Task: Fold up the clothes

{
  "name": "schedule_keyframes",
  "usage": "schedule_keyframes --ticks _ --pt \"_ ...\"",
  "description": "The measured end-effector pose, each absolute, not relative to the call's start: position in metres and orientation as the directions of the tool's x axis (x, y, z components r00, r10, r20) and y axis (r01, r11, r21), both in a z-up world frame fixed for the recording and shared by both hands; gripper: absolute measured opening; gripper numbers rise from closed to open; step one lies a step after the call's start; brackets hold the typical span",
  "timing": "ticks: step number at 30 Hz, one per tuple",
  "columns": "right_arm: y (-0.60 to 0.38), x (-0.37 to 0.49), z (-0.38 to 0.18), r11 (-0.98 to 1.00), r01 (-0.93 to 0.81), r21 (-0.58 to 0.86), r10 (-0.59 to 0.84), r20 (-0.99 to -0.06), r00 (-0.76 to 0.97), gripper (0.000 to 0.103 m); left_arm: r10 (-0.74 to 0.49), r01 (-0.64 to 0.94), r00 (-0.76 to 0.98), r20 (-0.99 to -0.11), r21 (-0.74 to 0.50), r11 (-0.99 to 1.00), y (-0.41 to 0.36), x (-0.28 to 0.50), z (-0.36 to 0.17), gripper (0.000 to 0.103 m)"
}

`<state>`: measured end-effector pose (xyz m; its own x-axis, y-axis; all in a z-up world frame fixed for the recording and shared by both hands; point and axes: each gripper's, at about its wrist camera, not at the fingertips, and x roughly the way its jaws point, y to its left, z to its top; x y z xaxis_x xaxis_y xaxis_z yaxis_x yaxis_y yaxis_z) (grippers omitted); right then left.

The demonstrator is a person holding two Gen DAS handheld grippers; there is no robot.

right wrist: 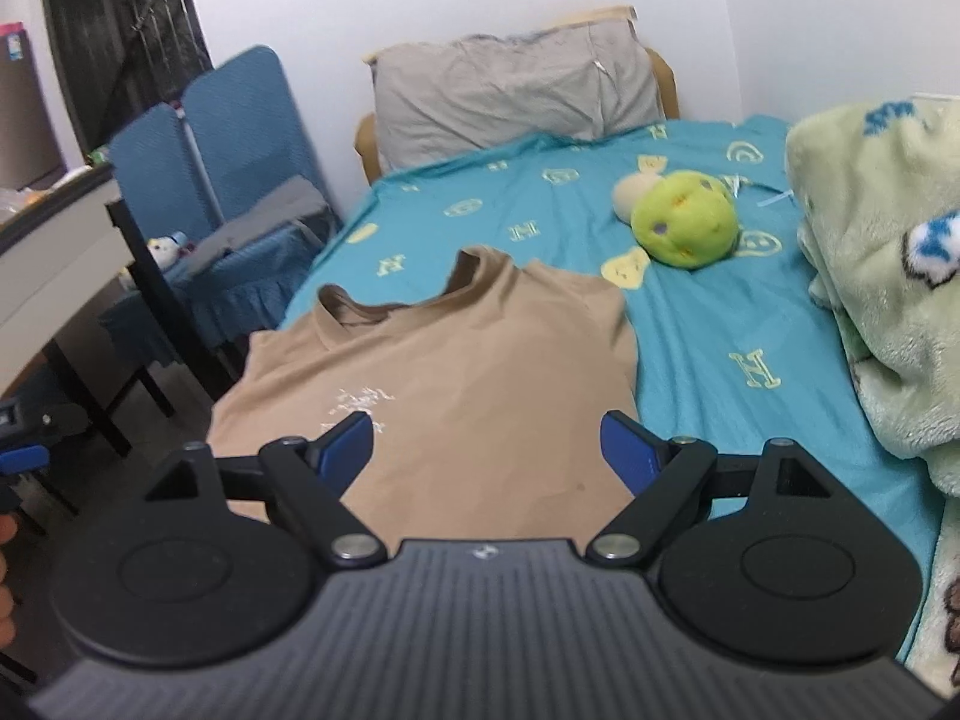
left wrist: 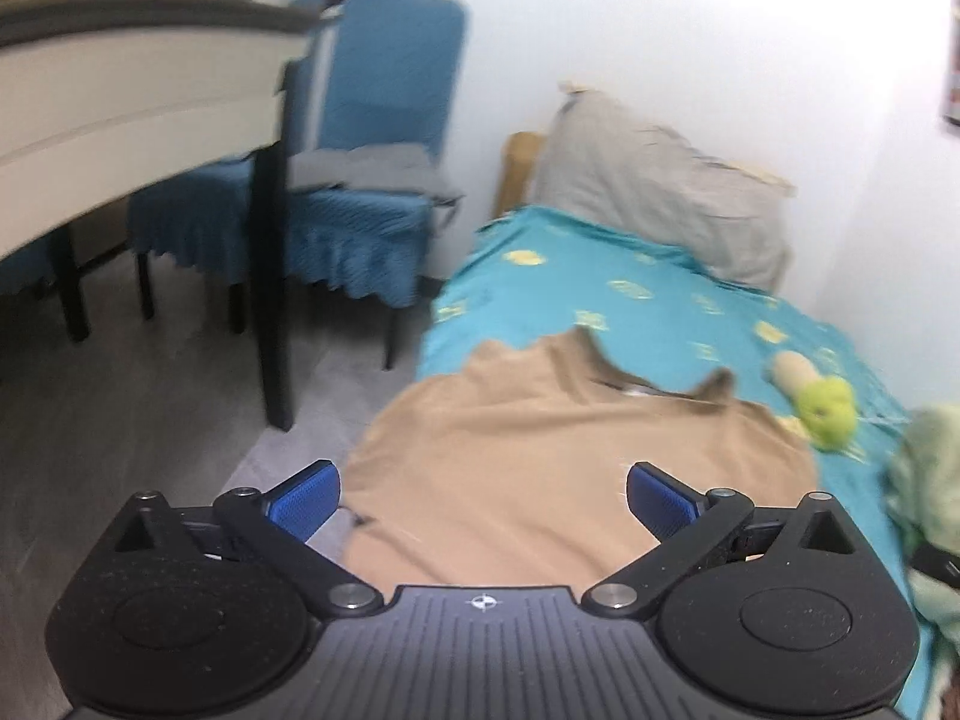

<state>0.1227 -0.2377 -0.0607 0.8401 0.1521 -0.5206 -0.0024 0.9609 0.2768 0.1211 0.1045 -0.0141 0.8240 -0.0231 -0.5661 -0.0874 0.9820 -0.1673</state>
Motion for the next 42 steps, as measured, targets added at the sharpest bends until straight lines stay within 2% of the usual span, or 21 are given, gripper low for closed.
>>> schedule_keyframes --ticks 8,13,16,18,19,22,27,31,35,39,42 --pt "-0.245 0.112 -0.059 0.947 0.014 0.322 0.154 -0.491 0.857 0.081 -0.064 -0.017 0.858 -0.509 -0.153 0.988 0.053 0.064 -0.019 0.103" --pt "-0.25 0.124 -0.072 0.933 0.061 0.356 0.142 -0.518 0.843 0.066 -0.067 -0.023 0.843 -0.534 -0.159 0.987 0.05 0.056 -0.04 0.103" --pt "-0.255 0.133 -0.083 0.92 0.096 0.381 0.136 -0.54 0.831 0.048 -0.058 -0.026 0.834 -0.549 -0.144 0.989 0.05 0.057 -0.047 0.103" --pt "-0.26 0.14 -0.092 0.906 0.124 0.405 0.136 -0.556 0.82 0.022 -0.056 -0.031 0.829 -0.556 -0.146 0.989 0.052 0.058 -0.052 0.103" --pt "-0.261 0.144 -0.096 0.904 0.138 0.404 0.128 -0.564 0.816 0.019 -0.055 -0.034 0.826 -0.56 -0.148 0.988 0.054 0.059 -0.055 0.103" --pt "-0.265 0.154 -0.105 0.901 0.17 0.4 0.097 -0.567 0.818 0.019 -0.046 -0.049 0.816 -0.576 -0.149 0.988 0.059 0.061 -0.063 0.103" --pt "-0.302 0.199 -0.117 0.845 0.223 0.487 0.138 -0.6 0.788 0.019 -0.024 -0.071 0.804 -0.594 -0.137 0.988 0.061 0.066 -0.073 0.103" --pt "-0.35 0.243 -0.12 0.794 0.184 0.579 0.259 -0.597 0.759 0.021 -0.025 -0.072 0.791 -0.612 -0.134 0.988 0.06 0.071 -0.082 0.103" --pt "-0.378 0.273 -0.135 0.793 0.12 0.597 0.338 -0.595 0.729 0.021 -0.021 -0.073 0.774 -0.633 -0.123 0.99 0.054 0.084 -0.092 0.103" --pt "-0.408 0.288 -0.173 0.641 0.182 0.746 0.41 -0.533 0.74 0.024 -0.022 -0.087 0.765 -0.644 -0.137 0.987 0.05 0.099 -0.1 0.103" --pt "-0.413 0.297 -0.193 0.615 0.191 0.766 0.44 -0.533 0.722 0.024 -0.029 -0.092 0.753 -0.657 -0.149 0.985 0.047 0.107 -0.107 0.103"
